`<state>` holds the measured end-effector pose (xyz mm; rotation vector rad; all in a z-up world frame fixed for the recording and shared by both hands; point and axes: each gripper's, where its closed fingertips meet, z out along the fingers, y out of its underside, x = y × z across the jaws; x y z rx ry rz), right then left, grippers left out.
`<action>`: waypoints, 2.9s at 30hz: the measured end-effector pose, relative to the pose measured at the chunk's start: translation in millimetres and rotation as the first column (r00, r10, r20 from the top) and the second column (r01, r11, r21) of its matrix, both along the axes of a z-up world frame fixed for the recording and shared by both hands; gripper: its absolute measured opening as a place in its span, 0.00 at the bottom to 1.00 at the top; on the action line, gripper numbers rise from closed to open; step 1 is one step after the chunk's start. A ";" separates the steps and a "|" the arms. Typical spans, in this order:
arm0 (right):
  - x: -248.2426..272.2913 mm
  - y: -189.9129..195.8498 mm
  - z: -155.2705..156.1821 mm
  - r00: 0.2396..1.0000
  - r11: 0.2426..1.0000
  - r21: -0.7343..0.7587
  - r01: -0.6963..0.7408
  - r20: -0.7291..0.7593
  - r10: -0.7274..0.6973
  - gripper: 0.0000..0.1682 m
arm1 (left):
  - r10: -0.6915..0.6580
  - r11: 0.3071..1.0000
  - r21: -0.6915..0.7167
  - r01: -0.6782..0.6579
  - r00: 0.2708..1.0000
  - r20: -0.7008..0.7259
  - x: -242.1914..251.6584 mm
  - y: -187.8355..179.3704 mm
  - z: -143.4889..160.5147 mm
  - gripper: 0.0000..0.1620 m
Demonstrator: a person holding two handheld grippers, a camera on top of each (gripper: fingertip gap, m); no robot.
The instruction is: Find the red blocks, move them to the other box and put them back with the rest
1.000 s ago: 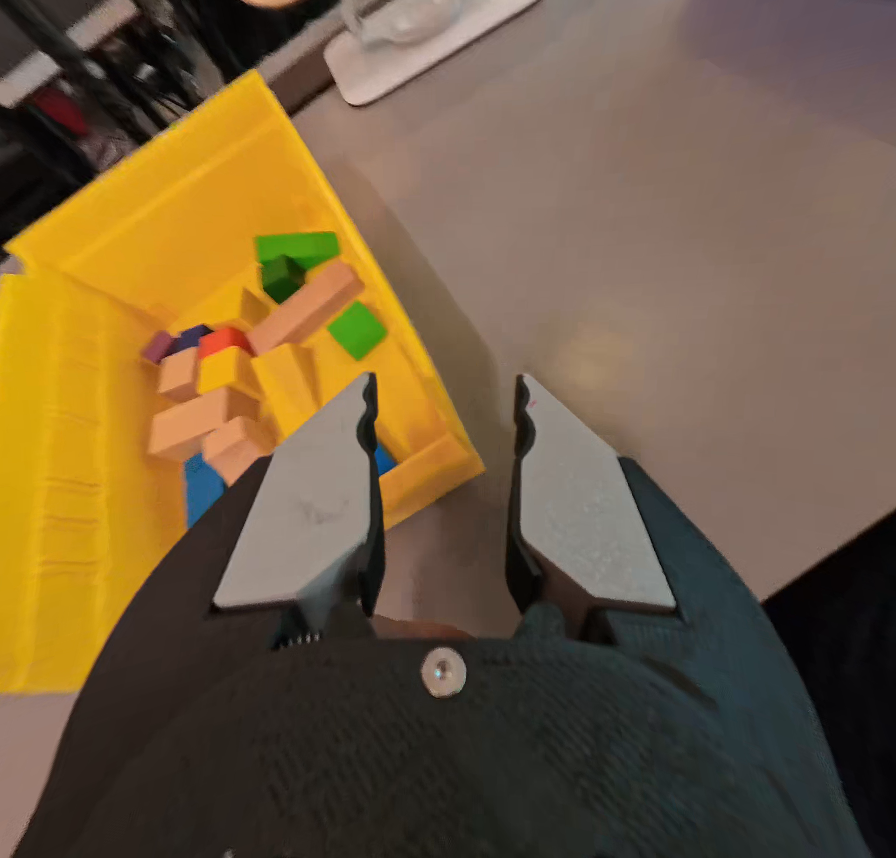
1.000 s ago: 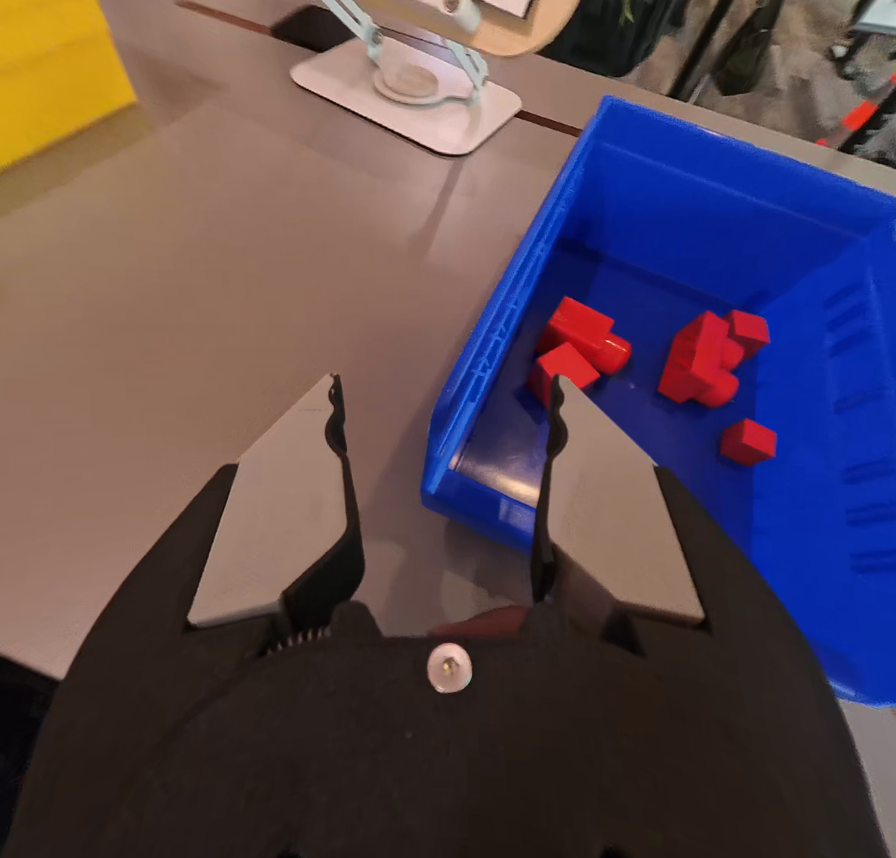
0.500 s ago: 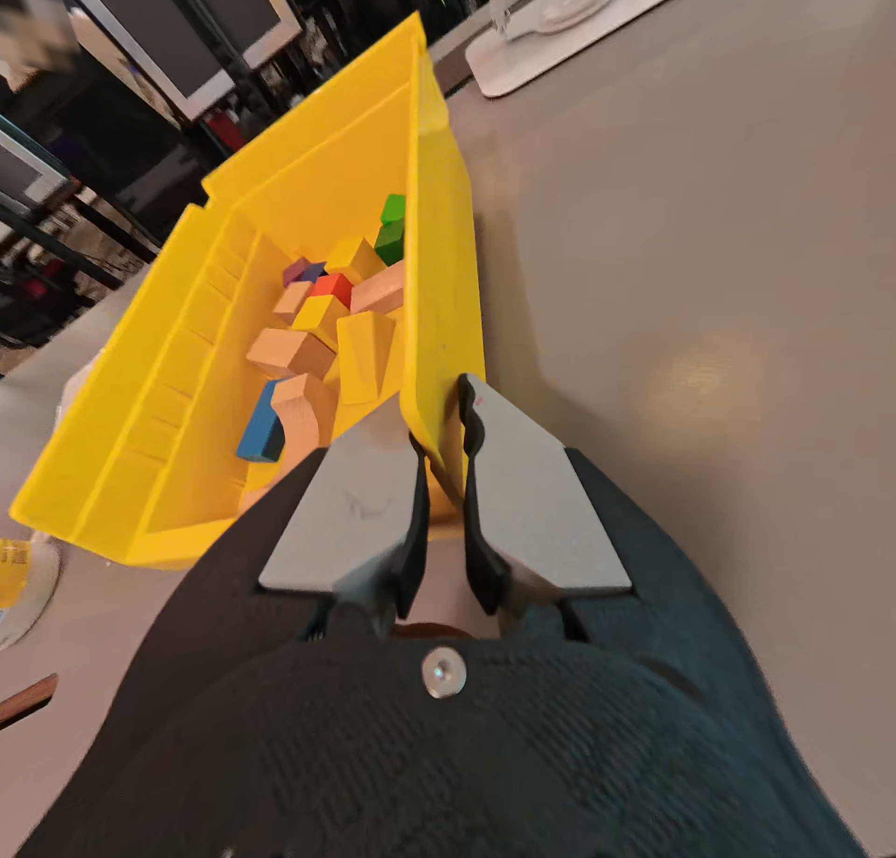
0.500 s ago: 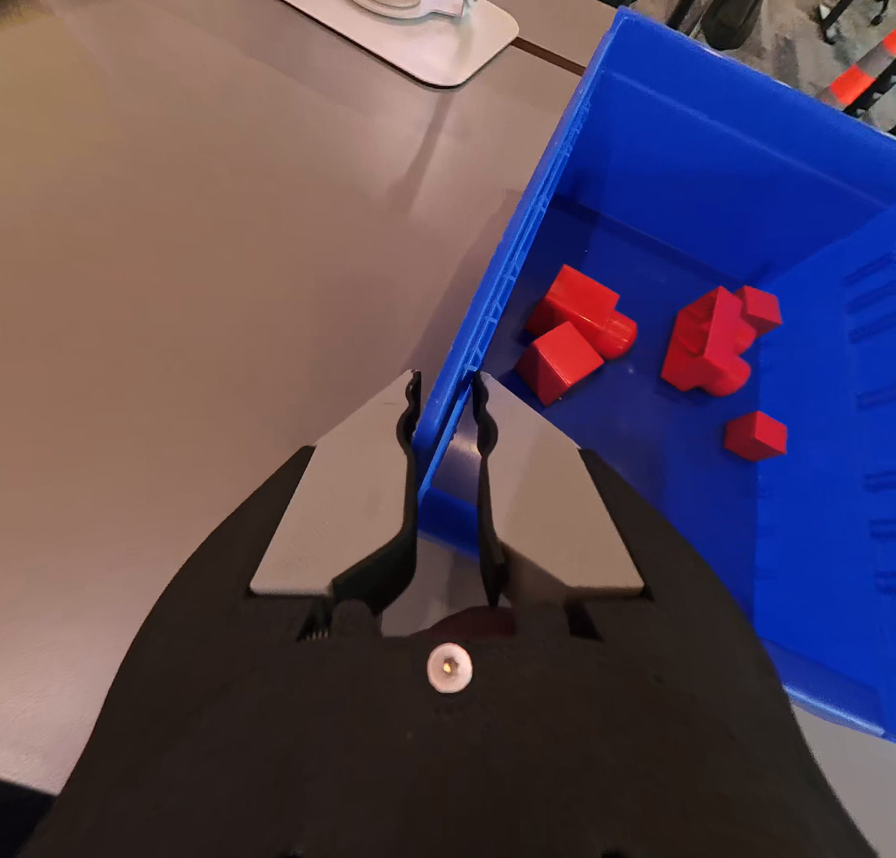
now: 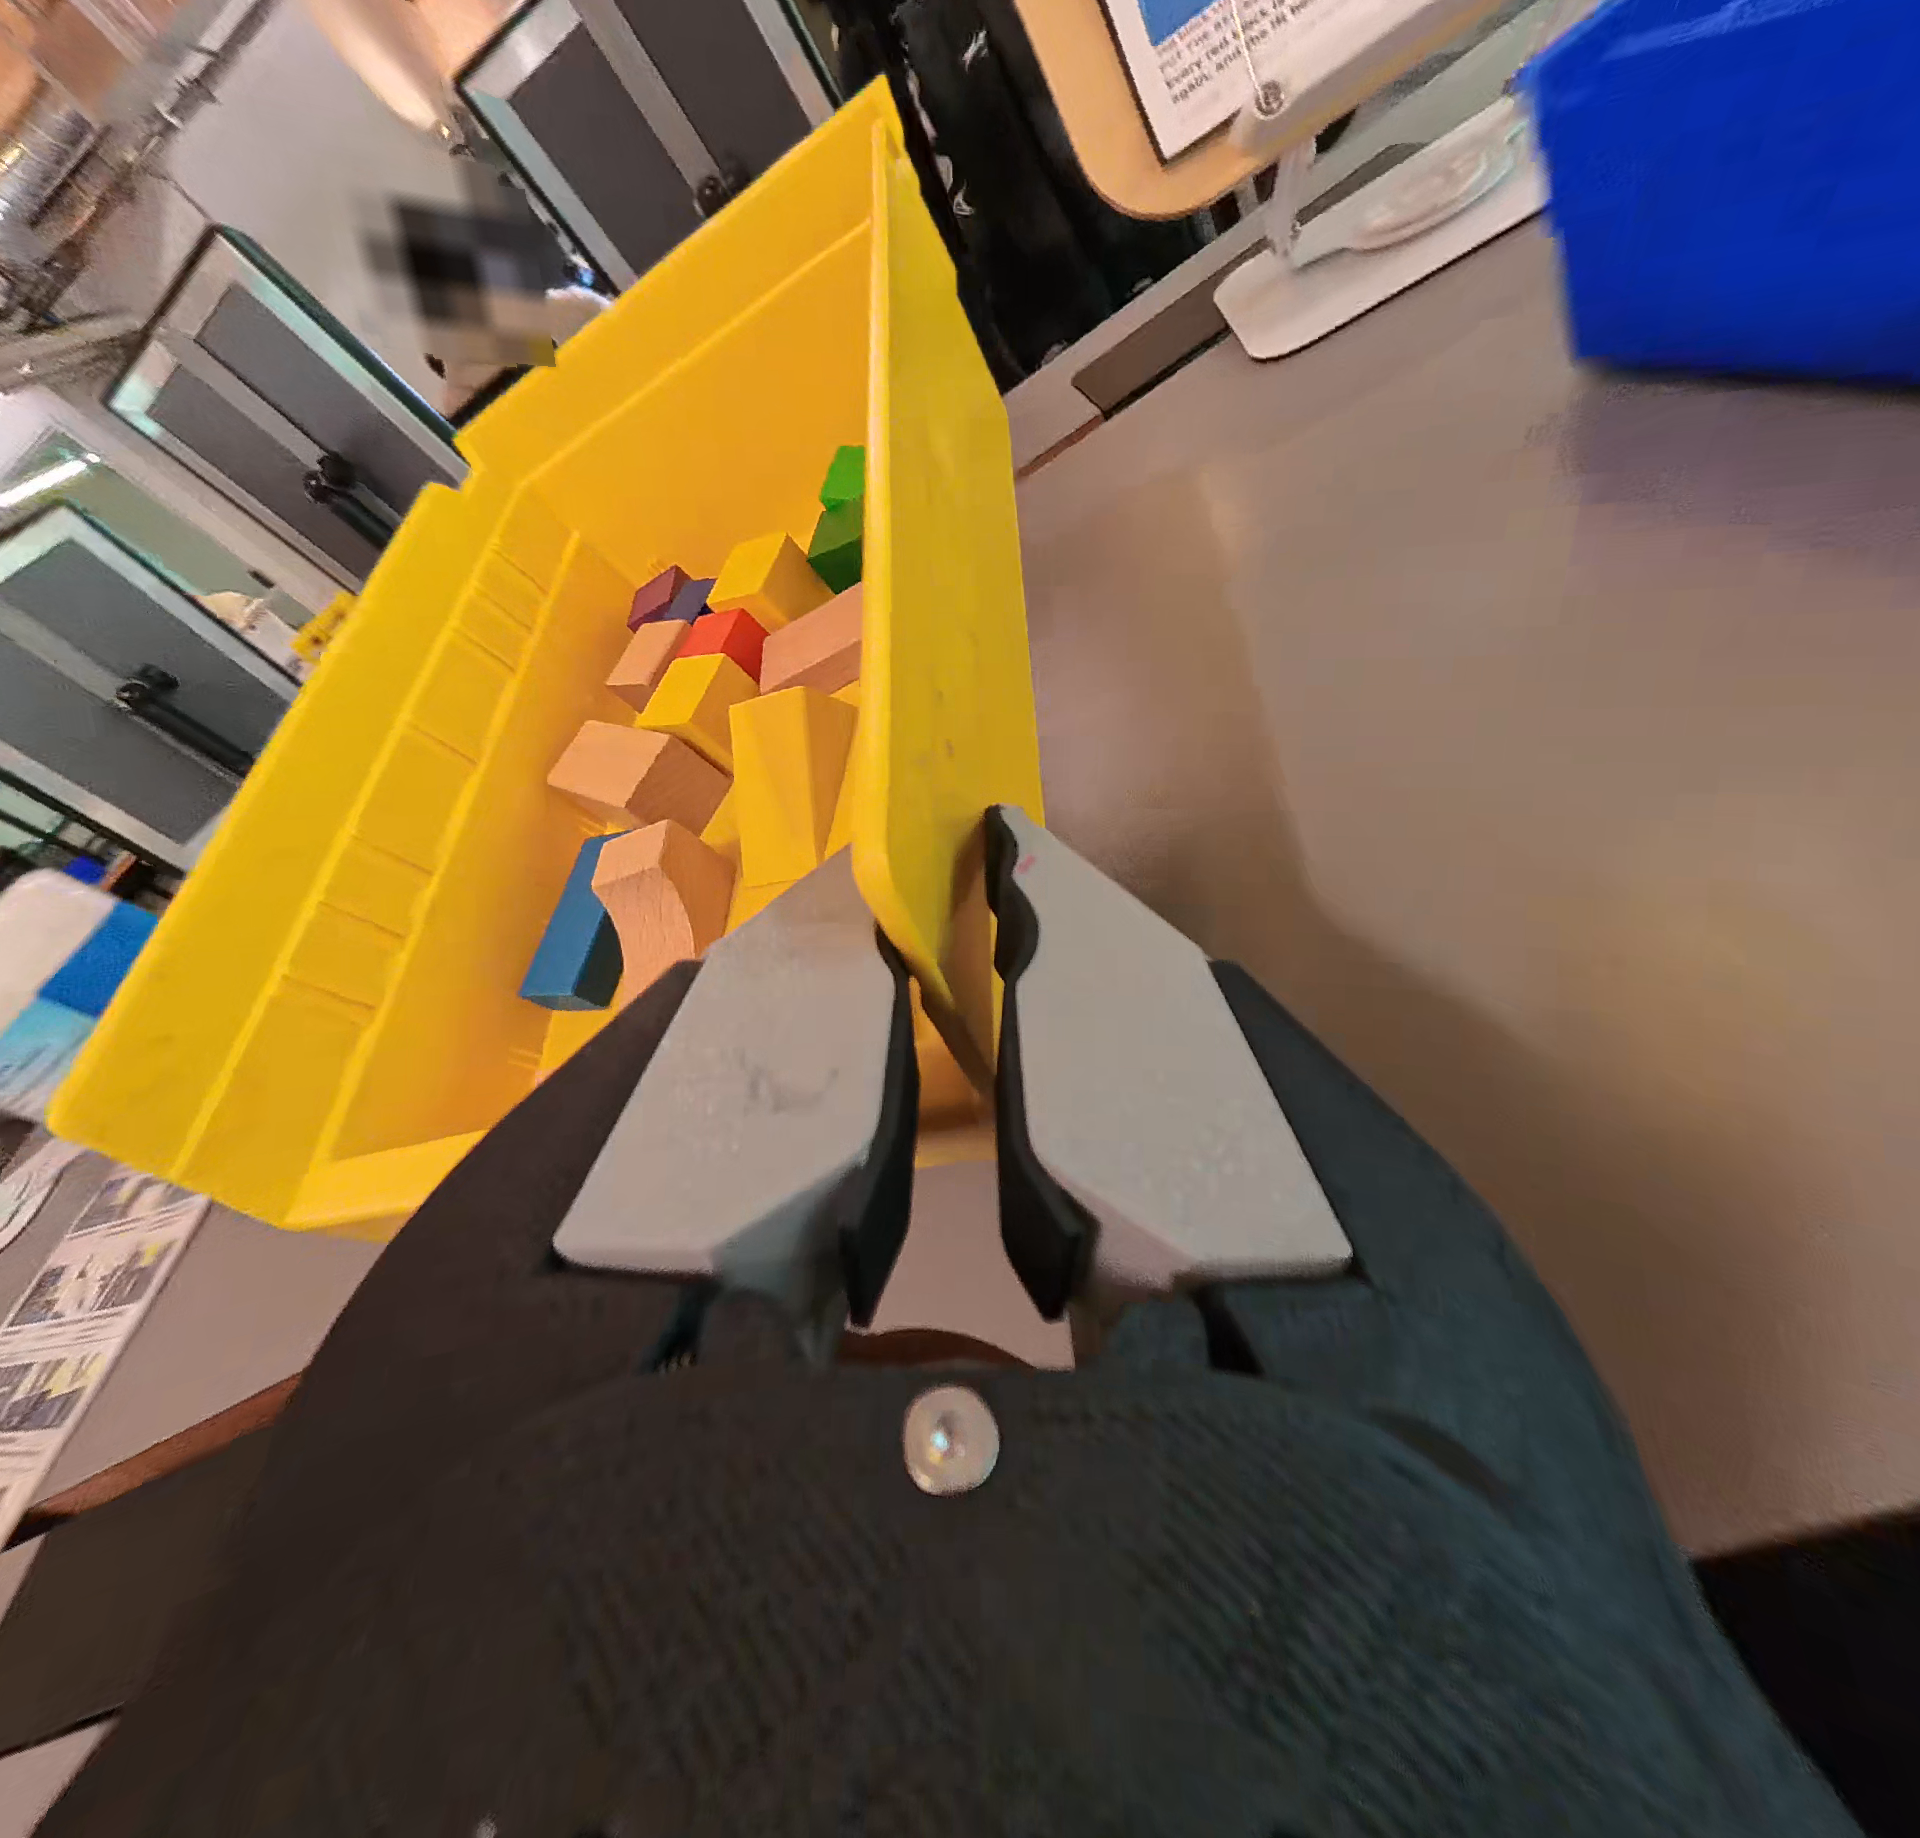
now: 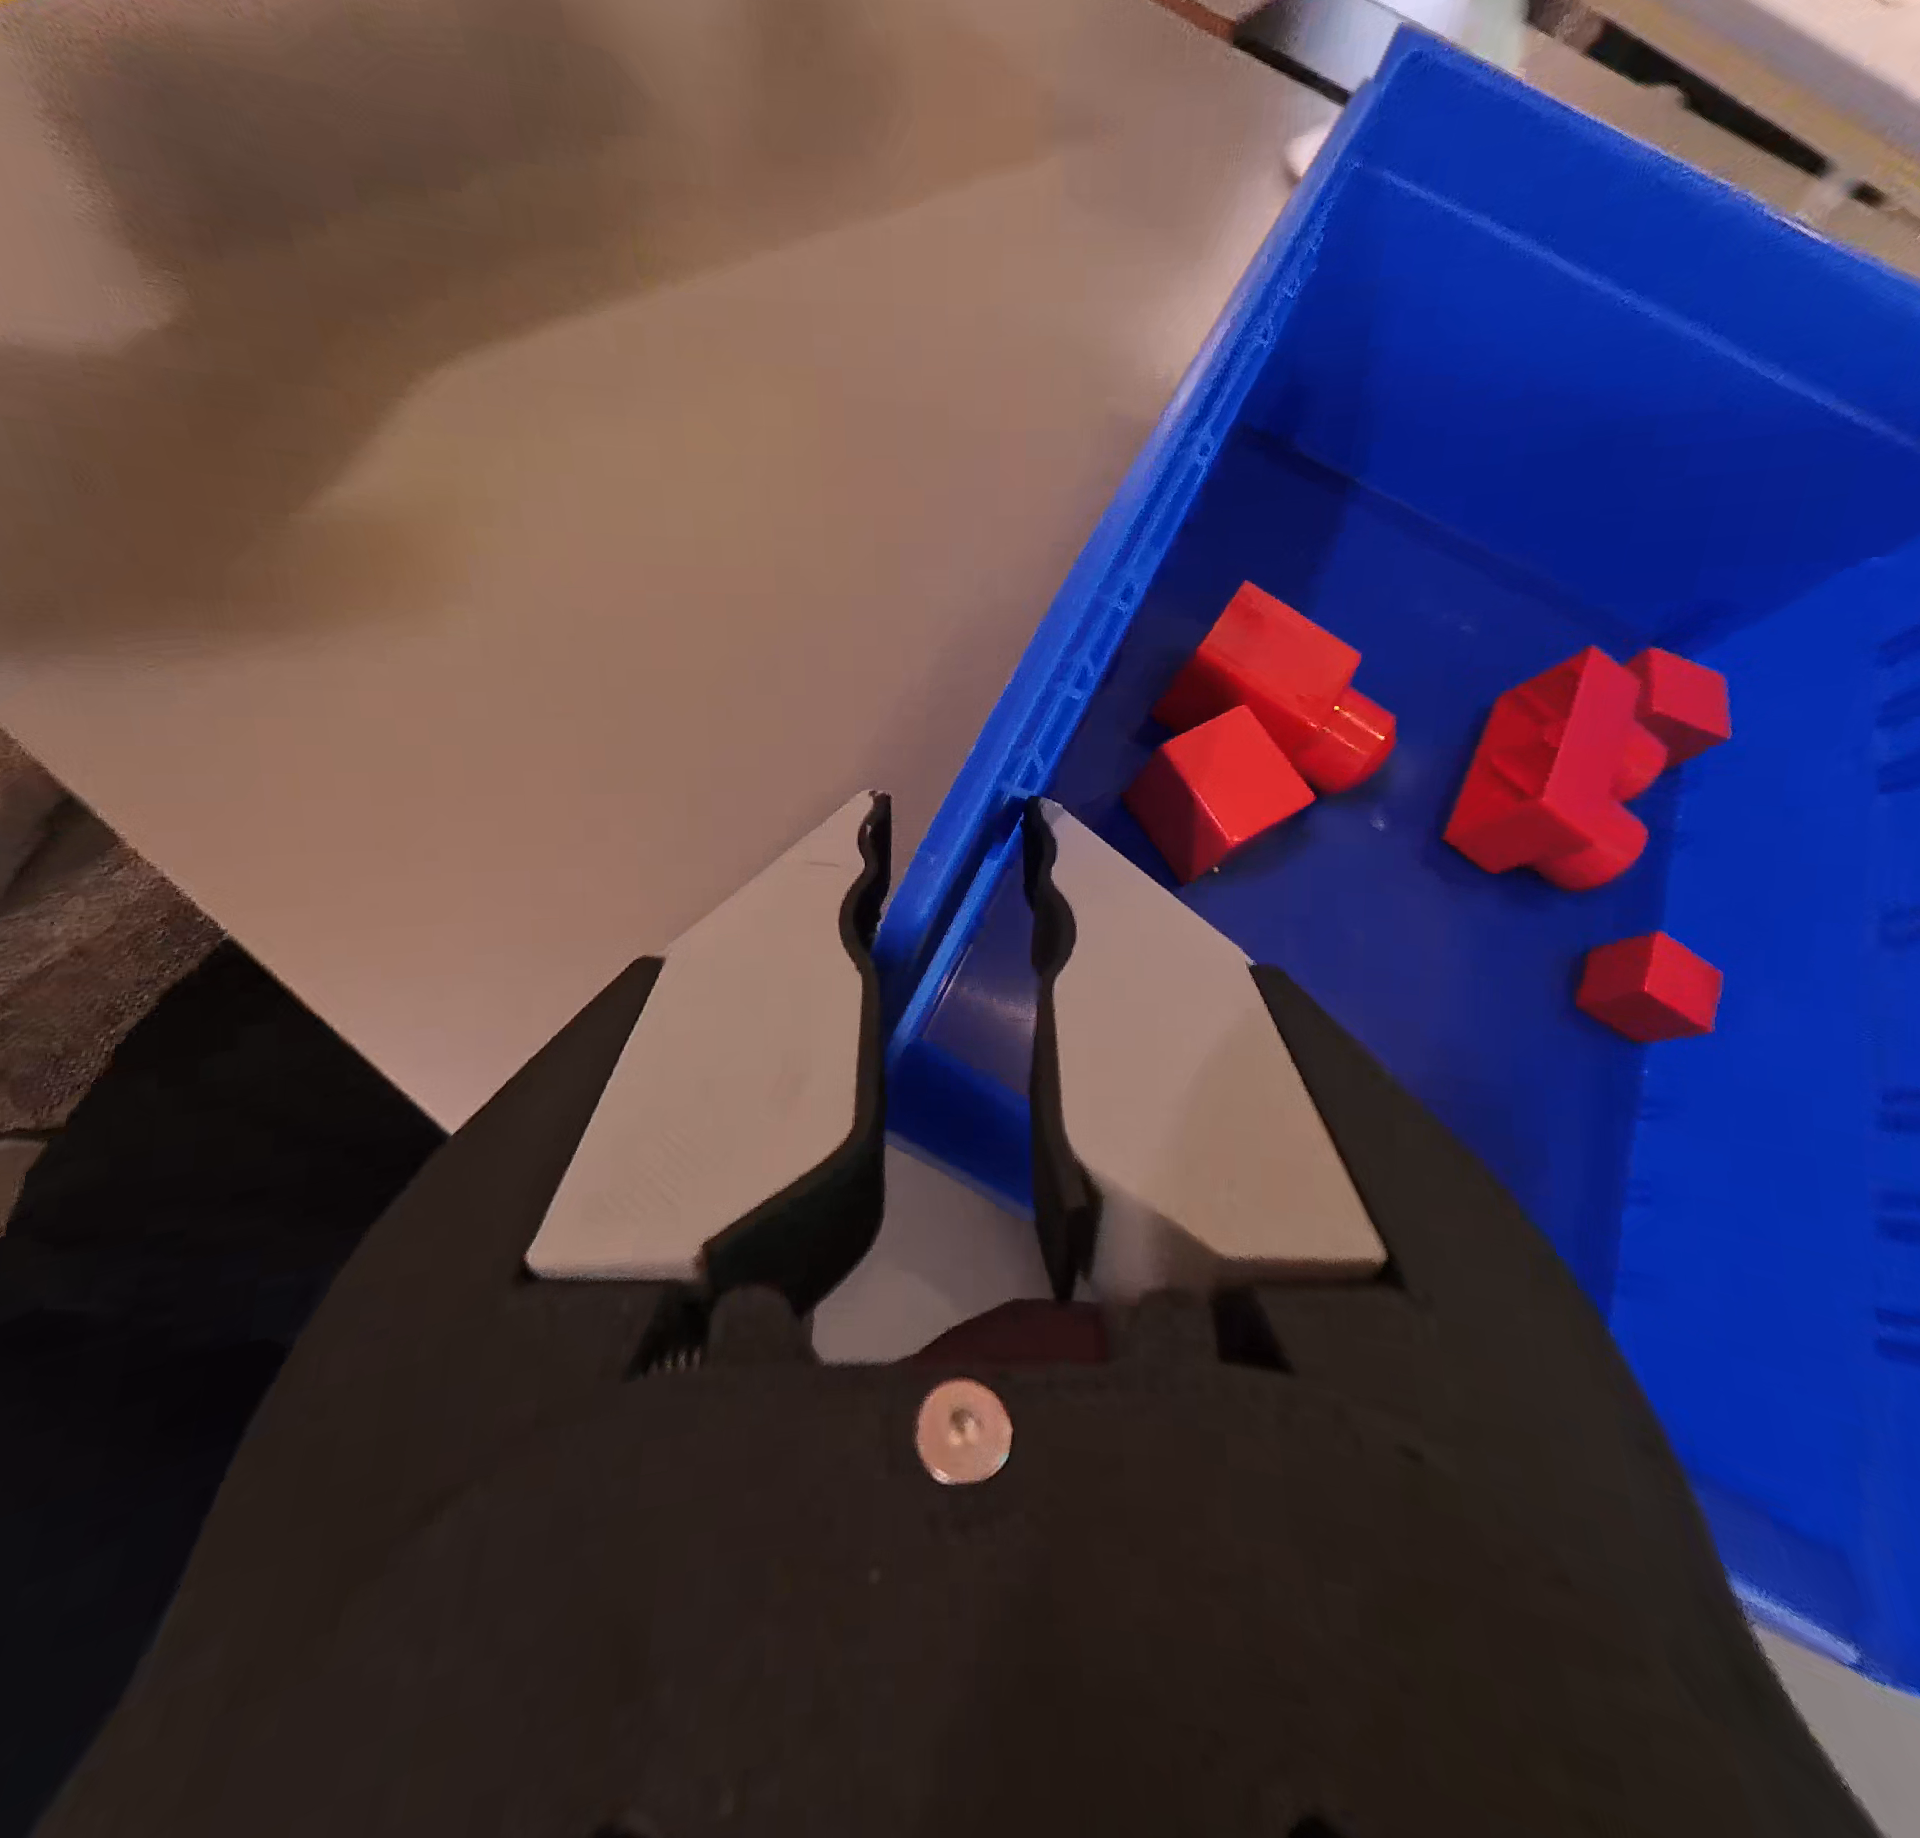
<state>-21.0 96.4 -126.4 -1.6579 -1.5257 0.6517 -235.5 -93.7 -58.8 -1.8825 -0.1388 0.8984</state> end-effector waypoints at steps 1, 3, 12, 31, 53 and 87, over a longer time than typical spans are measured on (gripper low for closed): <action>-14.6 -14.2 -2.0 1.000 1.000 -0.001 -0.025 0.003 0.025 0.14 | 0.004 1.000 -0.001 -0.004 1.000 -0.005 -0.9 -6.3 5.5 0.03; -47.3 -44.0 -7.2 0.997 0.997 -0.016 -0.072 0.008 0.072 0.15 | 0.014 1.000 -0.006 -0.014 1.000 -0.012 -2.0 -17.1 15.8 0.03; -159.8 -151.6 35.1 0.950 0.957 -0.001 -0.291 -0.123 0.289 0.25 | 0.039 0.999 0.010 -0.039 0.999 -0.017 -13.5 -55.1 40.2 0.02; 102.2 48.6 76.8 0.968 0.998 0.060 0.030 -0.252 -0.014 0.25 | -0.488 0.871 -0.044 0.489 0.872 0.042 162.9 95.7 107.1 0.03; 193.8 147.6 45.6 0.918 0.953 -0.095 0.289 -0.254 -0.304 0.31 | -0.706 0.647 0.010 0.763 0.593 0.388 367.7 282.6 -42.8 0.20; 123.1 112.9 14.3 0.979 0.980 -0.016 0.197 -0.046 -0.198 0.49 | -0.335 0.931 0.019 0.365 0.831 0.445 84.5 76.6 -65.8 0.37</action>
